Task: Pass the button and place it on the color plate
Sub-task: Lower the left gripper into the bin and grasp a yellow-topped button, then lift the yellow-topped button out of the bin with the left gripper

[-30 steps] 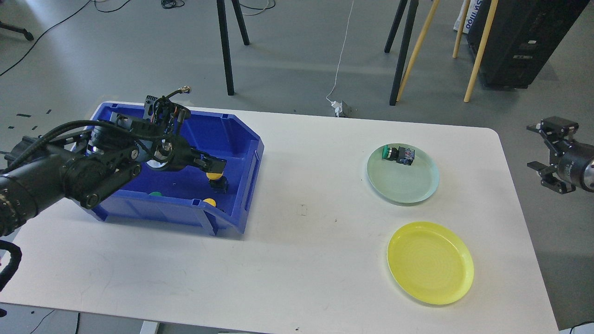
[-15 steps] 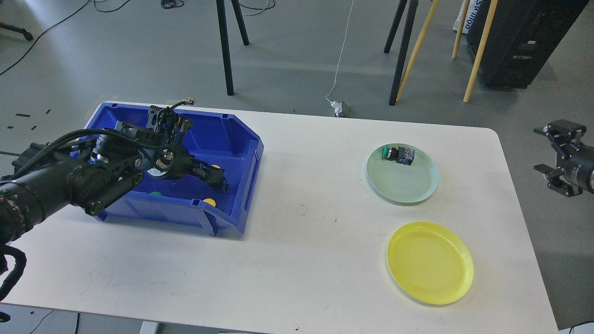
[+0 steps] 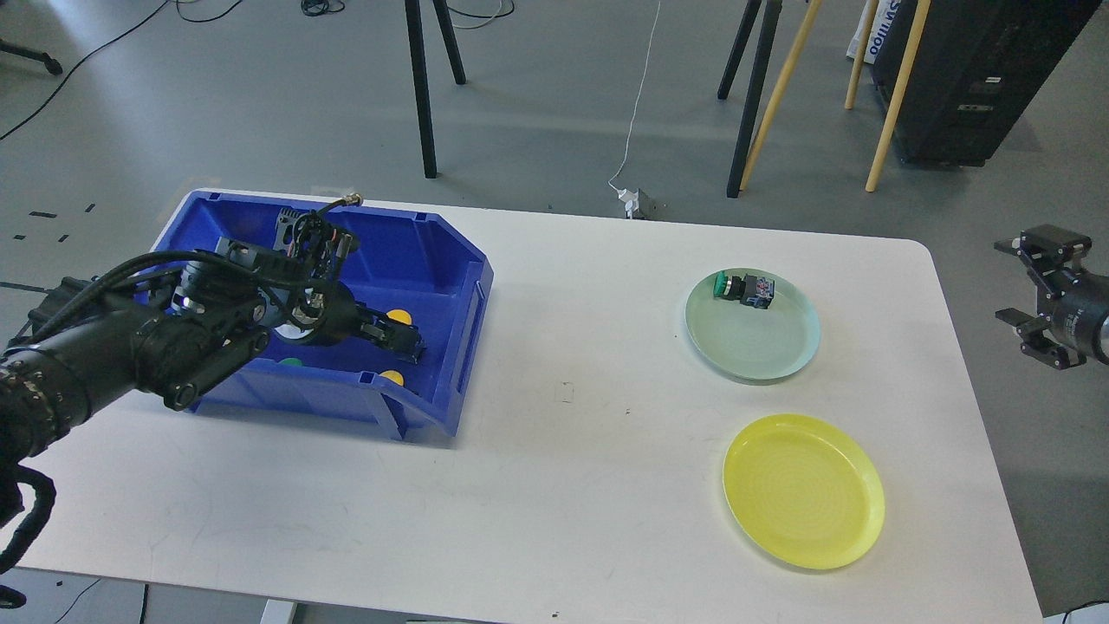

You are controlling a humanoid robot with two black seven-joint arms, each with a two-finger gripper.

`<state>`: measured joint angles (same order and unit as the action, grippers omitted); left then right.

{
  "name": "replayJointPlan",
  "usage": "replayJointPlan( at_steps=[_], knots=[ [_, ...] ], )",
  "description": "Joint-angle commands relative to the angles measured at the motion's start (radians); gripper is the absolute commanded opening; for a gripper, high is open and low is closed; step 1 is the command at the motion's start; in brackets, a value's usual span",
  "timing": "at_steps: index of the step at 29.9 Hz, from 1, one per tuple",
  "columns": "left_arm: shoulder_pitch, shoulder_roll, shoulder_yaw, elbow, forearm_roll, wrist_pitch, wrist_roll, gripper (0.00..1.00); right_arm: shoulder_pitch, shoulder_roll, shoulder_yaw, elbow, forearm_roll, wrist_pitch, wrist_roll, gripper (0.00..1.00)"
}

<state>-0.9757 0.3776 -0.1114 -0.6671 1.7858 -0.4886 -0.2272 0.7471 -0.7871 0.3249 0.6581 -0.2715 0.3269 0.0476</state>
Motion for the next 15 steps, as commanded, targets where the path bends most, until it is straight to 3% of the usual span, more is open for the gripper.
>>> replayJointPlan(
  at_steps=[1,6,11,15],
  knots=[
    [0.0,-0.022,0.001,0.0,0.001,0.0,0.002,0.64,0.0,0.002,-0.001,0.0,0.0,-0.002,0.001,0.92],
    [-0.001,-0.026,0.001,-0.002,0.001,0.0,0.009,0.31,0.0,0.003,-0.004,0.0,-0.002,-0.002,0.001,0.92],
    [-0.005,-0.025,-0.001,-0.005,0.001,0.0,0.011,0.18,0.0,0.006,-0.006,-0.002,-0.002,-0.005,0.005,0.92],
    [-0.009,-0.002,-0.005,-0.014,-0.008,0.0,0.008,0.17,-0.003,0.009,-0.004,-0.002,-0.002,-0.011,0.003,0.92]
  ],
)
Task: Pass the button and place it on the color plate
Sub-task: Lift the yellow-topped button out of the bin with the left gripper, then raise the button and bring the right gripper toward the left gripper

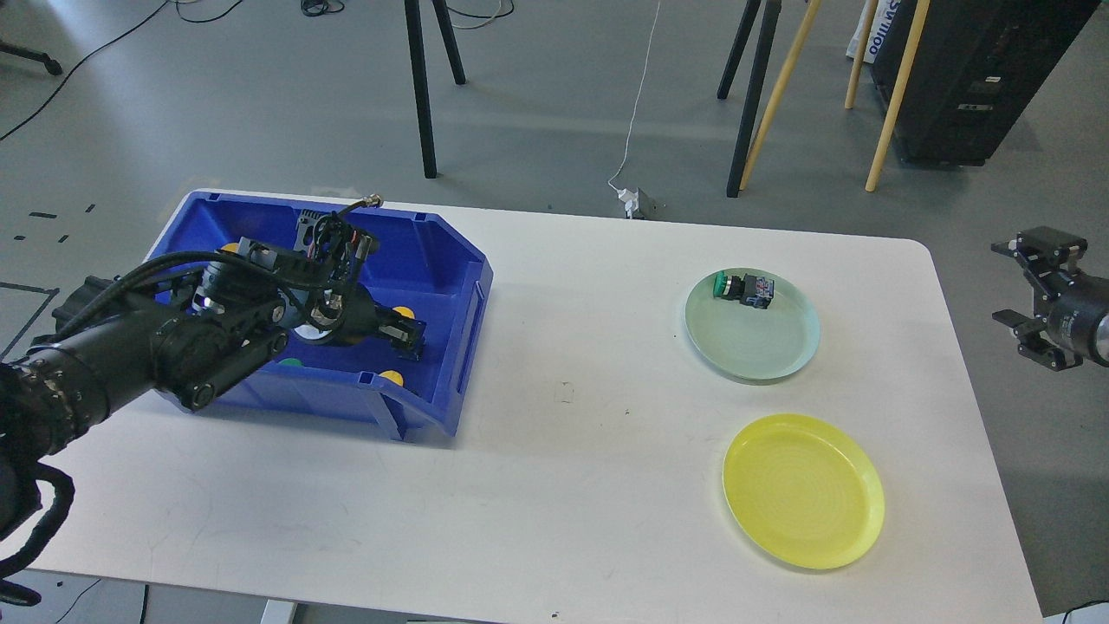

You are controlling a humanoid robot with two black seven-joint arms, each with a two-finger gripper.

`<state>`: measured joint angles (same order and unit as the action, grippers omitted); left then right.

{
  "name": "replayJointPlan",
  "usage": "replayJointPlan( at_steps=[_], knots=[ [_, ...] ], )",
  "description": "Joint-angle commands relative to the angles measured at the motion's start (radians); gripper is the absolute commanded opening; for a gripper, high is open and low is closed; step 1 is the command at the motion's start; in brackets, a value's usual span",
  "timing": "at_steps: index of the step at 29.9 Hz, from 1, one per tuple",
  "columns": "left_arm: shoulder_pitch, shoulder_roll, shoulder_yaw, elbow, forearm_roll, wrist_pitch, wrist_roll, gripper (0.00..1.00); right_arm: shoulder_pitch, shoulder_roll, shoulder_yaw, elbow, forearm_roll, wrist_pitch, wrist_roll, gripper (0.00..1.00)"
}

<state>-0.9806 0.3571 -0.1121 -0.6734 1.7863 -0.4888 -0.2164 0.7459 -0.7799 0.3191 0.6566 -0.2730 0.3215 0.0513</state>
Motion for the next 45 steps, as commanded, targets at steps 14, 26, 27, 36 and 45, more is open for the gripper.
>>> replayJointPlan(
  at_steps=[14,26,27,36,45],
  knots=[
    [-0.066,0.496,-0.127,-0.417,-0.26,0.0,-0.02,0.17,0.023,0.091,0.017,0.001,0.002,-0.05,0.001,0.92],
    [-0.223,0.401,-0.321,-0.423,-0.502,0.0,0.005,0.18,0.101,0.18,0.153,0.06,0.003,-0.059,0.002,0.92],
    [-0.237,0.379,-0.321,-0.41,-0.504,0.0,0.009,0.18,0.107,0.185,0.173,0.073,0.005,-0.059,0.001,0.92],
    [-0.277,0.145,-0.33,-0.302,-0.709,0.0,0.009,0.19,0.113,0.237,0.339,0.231,0.003,-0.09,0.013,0.92],
    [-0.296,-0.072,-0.331,-0.137,-0.925,0.0,0.011,0.19,0.119,0.277,0.391,0.346,0.002,-0.094,0.048,0.92]
  ],
)
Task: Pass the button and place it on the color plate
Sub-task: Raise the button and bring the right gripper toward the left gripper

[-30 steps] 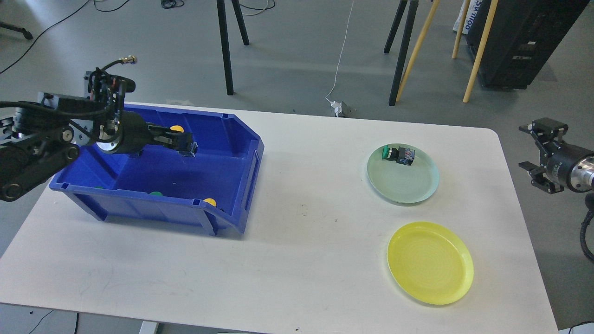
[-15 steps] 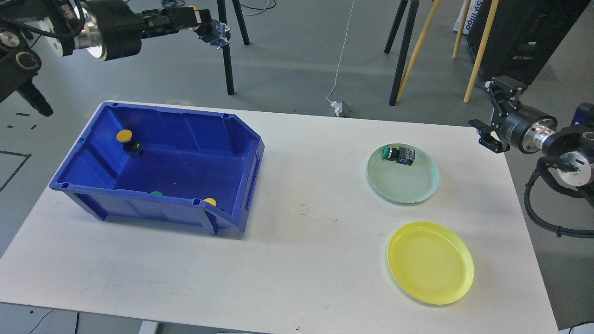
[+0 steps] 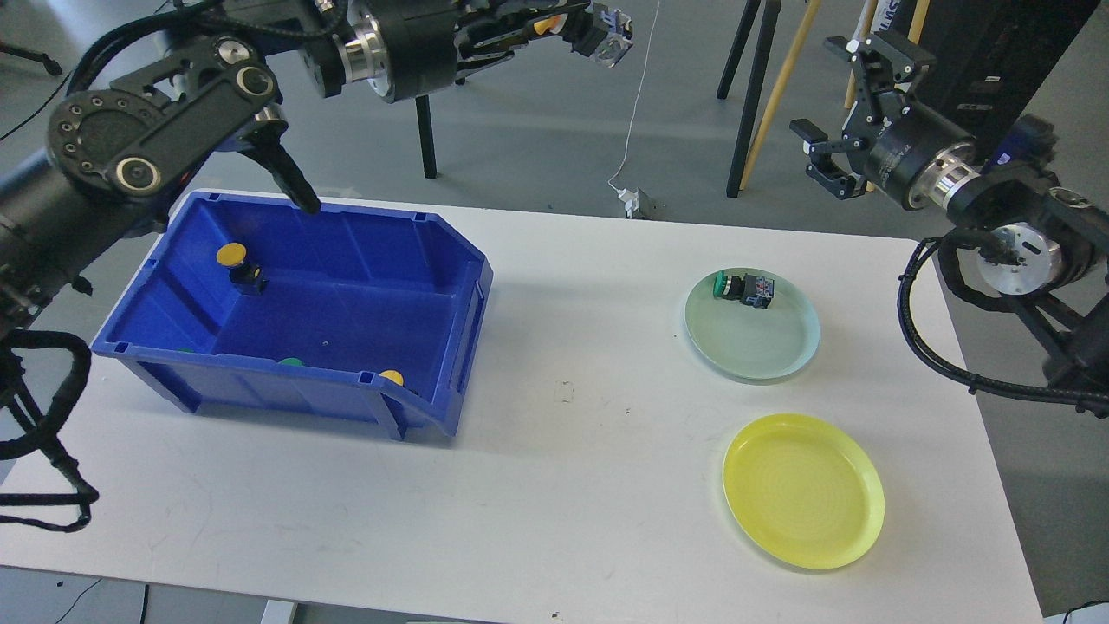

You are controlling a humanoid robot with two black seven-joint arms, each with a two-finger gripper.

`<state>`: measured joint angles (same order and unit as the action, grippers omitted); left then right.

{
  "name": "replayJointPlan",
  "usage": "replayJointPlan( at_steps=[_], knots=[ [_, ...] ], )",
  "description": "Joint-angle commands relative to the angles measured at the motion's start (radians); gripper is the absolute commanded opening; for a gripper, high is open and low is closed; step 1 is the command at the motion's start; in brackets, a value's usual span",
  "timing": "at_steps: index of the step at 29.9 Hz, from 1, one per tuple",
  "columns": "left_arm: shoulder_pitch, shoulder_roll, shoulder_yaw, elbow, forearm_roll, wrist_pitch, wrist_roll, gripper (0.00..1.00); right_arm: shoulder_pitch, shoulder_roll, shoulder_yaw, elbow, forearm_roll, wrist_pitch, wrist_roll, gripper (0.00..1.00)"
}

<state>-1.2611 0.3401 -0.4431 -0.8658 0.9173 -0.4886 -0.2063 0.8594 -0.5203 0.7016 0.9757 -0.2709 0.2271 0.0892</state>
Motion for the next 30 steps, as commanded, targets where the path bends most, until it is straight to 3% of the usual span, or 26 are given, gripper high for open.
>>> replayJointPlan(
  at_steps=[1,7,21,30],
  knots=[
    [-0.024,-0.07,0.003,0.076,-0.072,0.0,0.001,0.19,0.007,0.025,0.013,0.035,-0.001,0.0,0.015,0.92],
    [-0.05,-0.147,0.001,0.198,-0.141,0.0,0.001,0.19,0.035,0.06,0.016,0.043,-0.004,0.0,0.018,0.92],
    [-0.067,-0.233,0.0,0.255,-0.192,0.0,0.001,0.19,0.108,0.154,0.018,0.047,-0.004,-0.021,0.02,0.92],
    [-0.107,-0.312,0.001,0.36,-0.268,0.0,0.016,0.19,0.141,0.175,0.018,0.046,-0.004,-0.032,0.024,0.92]
  ],
)
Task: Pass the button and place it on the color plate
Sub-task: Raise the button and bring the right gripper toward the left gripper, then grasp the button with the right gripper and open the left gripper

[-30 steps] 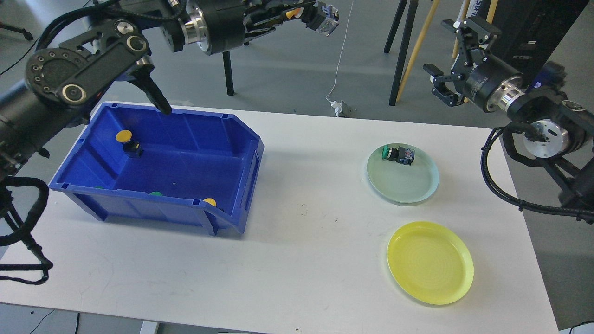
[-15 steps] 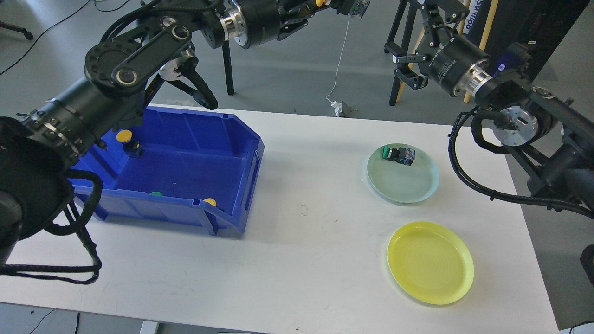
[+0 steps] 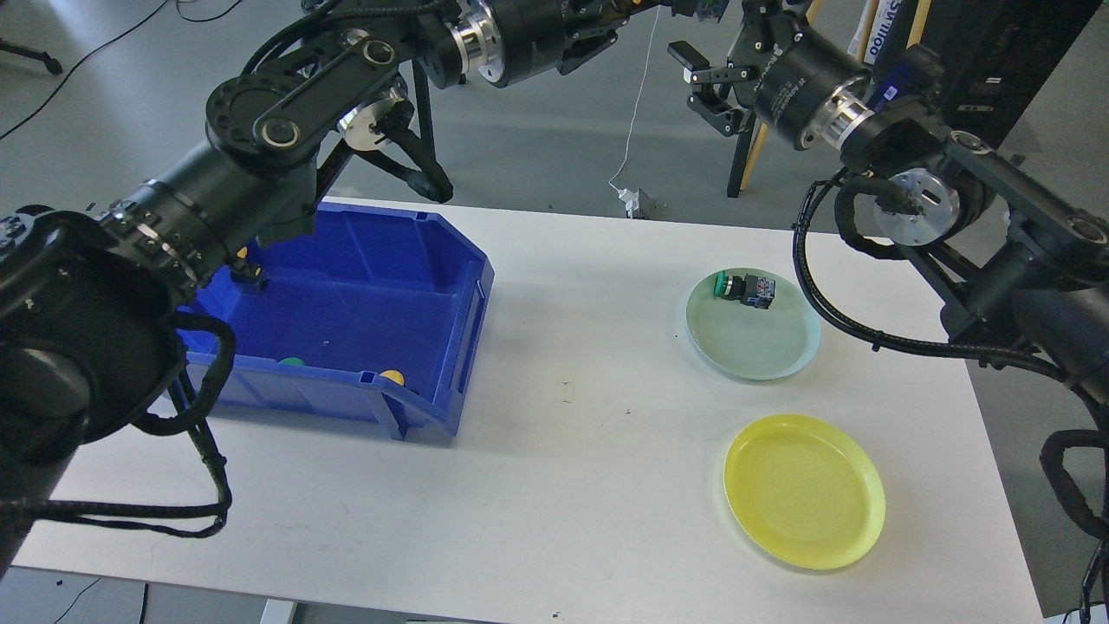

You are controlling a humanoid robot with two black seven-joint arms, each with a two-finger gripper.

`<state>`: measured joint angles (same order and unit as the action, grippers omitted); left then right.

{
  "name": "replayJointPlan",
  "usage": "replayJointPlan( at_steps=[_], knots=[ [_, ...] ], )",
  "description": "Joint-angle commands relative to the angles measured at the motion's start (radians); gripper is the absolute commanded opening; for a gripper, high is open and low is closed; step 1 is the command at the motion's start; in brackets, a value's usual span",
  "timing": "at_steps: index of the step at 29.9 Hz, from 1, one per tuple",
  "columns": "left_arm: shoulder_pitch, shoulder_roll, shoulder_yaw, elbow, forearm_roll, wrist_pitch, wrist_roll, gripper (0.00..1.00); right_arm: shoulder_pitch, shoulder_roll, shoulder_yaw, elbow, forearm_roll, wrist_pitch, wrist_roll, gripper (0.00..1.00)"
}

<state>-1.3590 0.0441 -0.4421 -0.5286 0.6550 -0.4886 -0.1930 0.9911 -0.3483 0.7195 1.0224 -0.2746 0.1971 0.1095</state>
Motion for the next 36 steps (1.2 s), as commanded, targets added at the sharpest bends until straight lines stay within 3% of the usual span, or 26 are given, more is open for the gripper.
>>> replayJointPlan(
  at_steps=[1,7,15,21,27,36],
  knots=[
    [-0.011,-0.016,0.0,0.027,-0.006,0.0,0.003,0.19,0.012,0.003,0.001,-0.001,0.0,-0.002,0.004,0.92],
    [-0.009,-0.018,-0.003,0.062,-0.009,0.0,0.001,0.19,0.017,0.0,0.001,0.002,0.002,-0.004,0.004,0.9],
    [-0.003,-0.013,0.003,0.064,-0.067,0.0,0.009,0.19,0.017,0.014,0.001,-0.002,0.0,-0.002,0.004,0.75],
    [-0.003,-0.012,0.0,0.064,-0.077,0.0,0.012,0.19,0.029,0.02,-0.002,-0.01,-0.001,-0.002,0.002,0.57],
    [-0.002,-0.013,0.0,0.064,-0.078,0.0,0.014,0.19,0.037,0.018,-0.006,-0.01,-0.003,0.008,0.002,0.29],
    [-0.002,-0.015,0.003,0.064,-0.078,0.0,0.015,0.19,0.038,0.018,-0.009,-0.01,-0.003,0.01,0.002,0.17]
  ],
)
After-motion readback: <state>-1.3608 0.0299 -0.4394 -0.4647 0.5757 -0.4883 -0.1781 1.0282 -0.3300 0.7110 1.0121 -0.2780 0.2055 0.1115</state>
